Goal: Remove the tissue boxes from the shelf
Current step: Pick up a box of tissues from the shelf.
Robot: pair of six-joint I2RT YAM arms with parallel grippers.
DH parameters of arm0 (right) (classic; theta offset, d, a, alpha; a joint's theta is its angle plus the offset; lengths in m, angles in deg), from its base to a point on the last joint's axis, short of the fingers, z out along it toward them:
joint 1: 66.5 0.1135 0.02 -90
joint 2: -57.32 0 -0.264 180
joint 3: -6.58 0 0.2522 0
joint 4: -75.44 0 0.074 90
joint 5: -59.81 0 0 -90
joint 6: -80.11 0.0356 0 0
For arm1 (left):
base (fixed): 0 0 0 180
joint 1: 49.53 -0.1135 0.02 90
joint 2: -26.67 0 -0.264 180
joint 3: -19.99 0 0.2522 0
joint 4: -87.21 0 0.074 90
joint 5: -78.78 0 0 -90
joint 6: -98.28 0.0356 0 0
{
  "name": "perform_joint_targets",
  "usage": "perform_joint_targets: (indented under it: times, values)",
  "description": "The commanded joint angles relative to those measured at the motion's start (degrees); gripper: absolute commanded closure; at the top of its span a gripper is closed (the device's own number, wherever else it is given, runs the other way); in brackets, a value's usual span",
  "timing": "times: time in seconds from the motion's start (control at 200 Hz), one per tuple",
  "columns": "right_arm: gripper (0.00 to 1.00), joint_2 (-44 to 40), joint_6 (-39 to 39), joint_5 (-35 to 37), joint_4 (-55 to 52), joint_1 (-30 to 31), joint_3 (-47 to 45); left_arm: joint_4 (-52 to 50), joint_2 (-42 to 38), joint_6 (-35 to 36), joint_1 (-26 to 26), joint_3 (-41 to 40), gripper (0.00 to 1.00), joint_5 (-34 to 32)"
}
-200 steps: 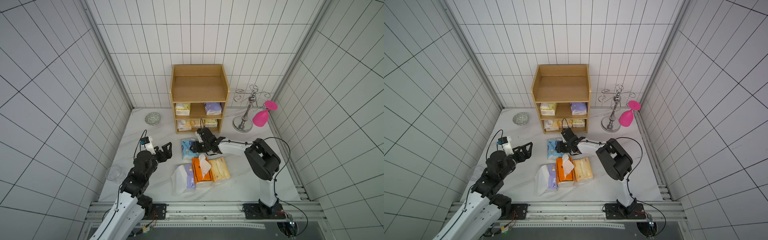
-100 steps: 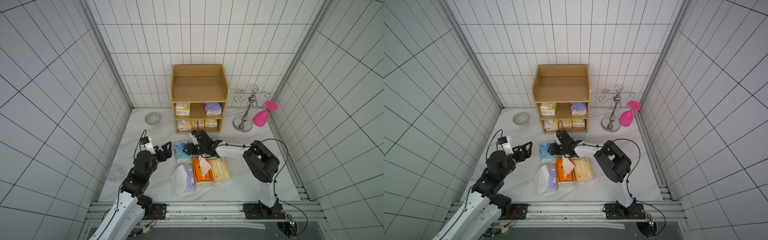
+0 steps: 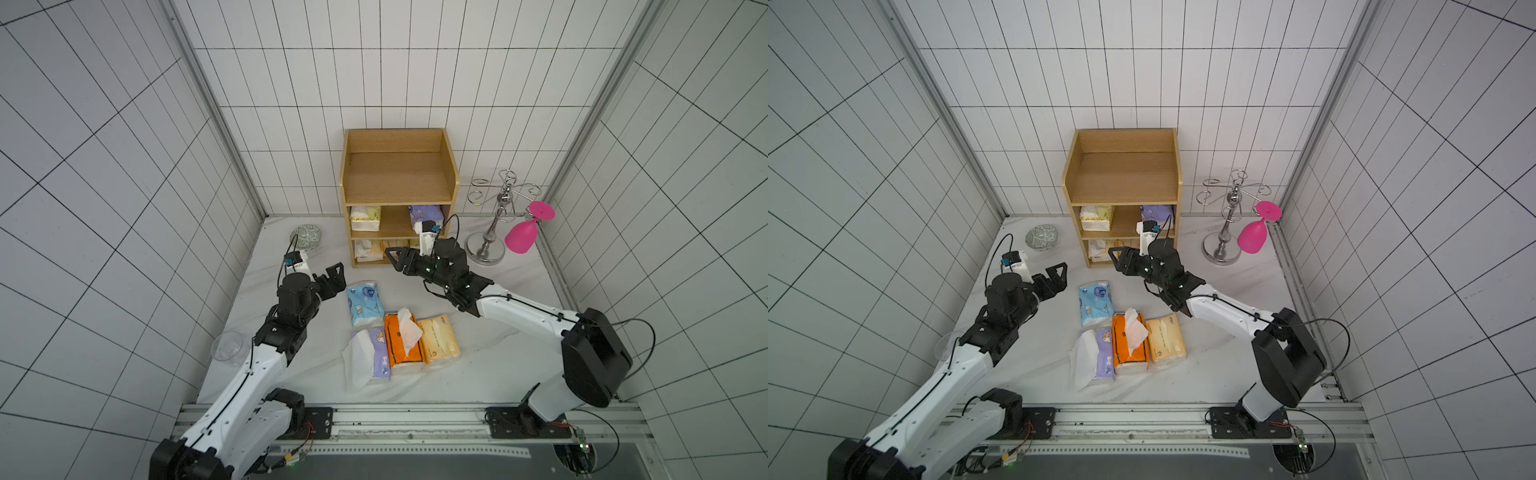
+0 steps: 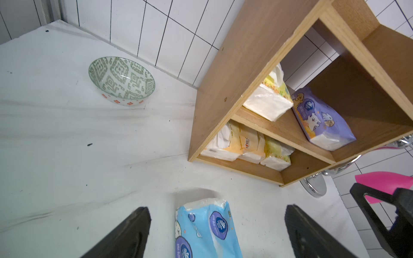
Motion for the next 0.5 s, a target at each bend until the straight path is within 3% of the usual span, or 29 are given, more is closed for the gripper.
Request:
perform_joint_targets:
  times: [0.0, 0.285, 0.495]
  values:
    - [0.41, 4.8, 0.48, 3.12, 5.87, -1.41, 3.92, 6.01, 2.49, 0.08, -1.06, 1.36, 0.02, 1.3]
    - [0.4, 16.6, -0.23, 6.45, 16.7, -2.55, 11.89, 12.1, 9.31, -0.36, -6.68, 1.39, 0.01, 8.72]
    - [0.39, 22.45, -2.6, 7.45, 15.84, -2.96, 18.25, 14.89, 10.9, 1.32, -8.51, 0.61, 0.02, 12.22]
